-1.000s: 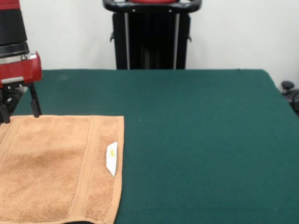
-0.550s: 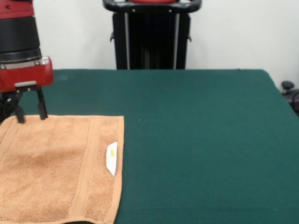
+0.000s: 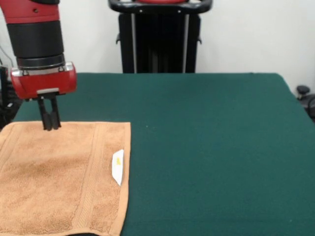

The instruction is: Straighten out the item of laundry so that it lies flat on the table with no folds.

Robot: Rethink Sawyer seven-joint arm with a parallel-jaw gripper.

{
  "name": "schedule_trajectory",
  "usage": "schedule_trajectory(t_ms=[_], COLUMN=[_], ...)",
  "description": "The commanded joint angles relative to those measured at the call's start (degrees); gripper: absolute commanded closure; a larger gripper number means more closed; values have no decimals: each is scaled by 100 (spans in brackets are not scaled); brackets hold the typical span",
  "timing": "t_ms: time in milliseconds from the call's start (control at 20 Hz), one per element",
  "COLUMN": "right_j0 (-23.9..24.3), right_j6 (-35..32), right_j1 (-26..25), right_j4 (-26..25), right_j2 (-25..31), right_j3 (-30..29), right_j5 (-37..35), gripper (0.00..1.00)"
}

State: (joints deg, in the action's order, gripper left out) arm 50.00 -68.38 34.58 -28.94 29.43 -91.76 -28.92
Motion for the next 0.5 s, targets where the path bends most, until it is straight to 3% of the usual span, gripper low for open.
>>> schedule_trajectory(t_ms=[50,350,500], right_j0=[-596,-1585,-2235], right_j6=[-1820,-2292,-2671], right_j1=[46,257,25], right_j4=[367,531,656], right_j2=[-620,-1486,-2025], right_j3=[-480,7,429], right_j5=[90,-438,-740], gripper=[100,100,100])
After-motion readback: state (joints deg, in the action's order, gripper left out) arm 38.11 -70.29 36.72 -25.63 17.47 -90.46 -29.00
